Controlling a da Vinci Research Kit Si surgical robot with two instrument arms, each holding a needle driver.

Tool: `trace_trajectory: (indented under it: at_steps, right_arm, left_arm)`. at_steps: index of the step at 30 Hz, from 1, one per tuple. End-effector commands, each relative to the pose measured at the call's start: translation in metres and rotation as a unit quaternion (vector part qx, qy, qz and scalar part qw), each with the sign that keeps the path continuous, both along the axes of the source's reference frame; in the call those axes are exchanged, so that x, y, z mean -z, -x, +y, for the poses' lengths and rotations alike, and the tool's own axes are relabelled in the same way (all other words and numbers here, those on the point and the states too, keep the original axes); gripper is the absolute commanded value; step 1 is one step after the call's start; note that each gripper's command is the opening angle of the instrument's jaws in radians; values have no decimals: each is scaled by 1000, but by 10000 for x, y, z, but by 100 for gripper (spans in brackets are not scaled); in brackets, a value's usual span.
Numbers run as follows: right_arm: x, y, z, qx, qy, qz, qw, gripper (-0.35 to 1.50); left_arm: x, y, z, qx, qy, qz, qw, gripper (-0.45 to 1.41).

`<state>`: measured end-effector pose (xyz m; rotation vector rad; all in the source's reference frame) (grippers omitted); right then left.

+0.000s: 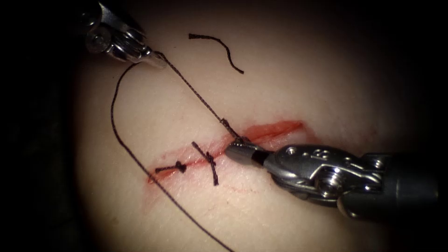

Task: Wound Closure

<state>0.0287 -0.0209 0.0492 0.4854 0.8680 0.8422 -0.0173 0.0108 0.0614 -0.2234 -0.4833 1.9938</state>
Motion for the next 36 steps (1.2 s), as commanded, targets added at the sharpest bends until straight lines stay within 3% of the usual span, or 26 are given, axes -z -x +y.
trace_trajectory:
  at_steps: [1, 8, 12, 14, 16, 18, 21, 23, 24, 25, 28, 29, 32, 36]
  right_arm:
    - [-1, -5, -2, 9, 0, 9, 1000, -35]
    - [-4, 9, -8, 95, 9, 85, 992, -35]
    - [-5, 13, -10, 187, 44, 169, 967, -35]
    - [-7, 15, -9, 255, 77, 250, 931, -35]
    - [-9, 16, -7, 313, 126, 321, 885, -35]
    - [-8, 16, -6, 339, 165, 341, 861, -35]
    - [-7, 13, -8, 389, 249, 330, 823, -35]
    - [-8, 8, -7, 425, 314, 329, 783, -35]
    - [-9, 6, -5, 440, 351, 329, 759, -35]
    - [-11, 4, -4, 459, 394, 328, 726, -35]
    - [-13, -2, -3, 506, 452, 307, 668, -35]
    - [-14, -4, -3, 536, 475, 291, 634, -35]
    - [-18, -10, -3, 592, 529, 242, 558, -35]
    - [-15, -9, -2, 620, 590, 185, 484, -35]
  left_arm:
    - [-9, 11, 2, -2, 5, 1, 1000, -45]
    - [-34, 61, 29, -23, 38, 12, 999, -45]
    - [-37, 76, 42, -12, 58, 18, 998, -45]
    - [-38, 77, 46, -2, 75, 25, 997, -45]
    - [-38, 74, 51, -2, 86, 34, 996, -45]
    - [-38, 69, 53, 2, 86, 36, 996, -45]
    - [-40, 63, 57, 3, 91, 41, 995, -45]
    - [-41, 60, 59, -1, 95, 44, 995, -45]
    - [-42, 59, 60, -1, 96, 47, 994, -45]
    - [-43, 58, 60, -1, 98, 48, 994, -45]
    - [-44, 57, 61, 0, 102, 53, 993, -45]
    - [-44, 57, 61, -1, 104, 55, 993, -45]
    - [-46, 57, 62, -5, 108, 59, 992, -45]
    - [-47, 55, 64, -6, 113, 65, 991, -45]
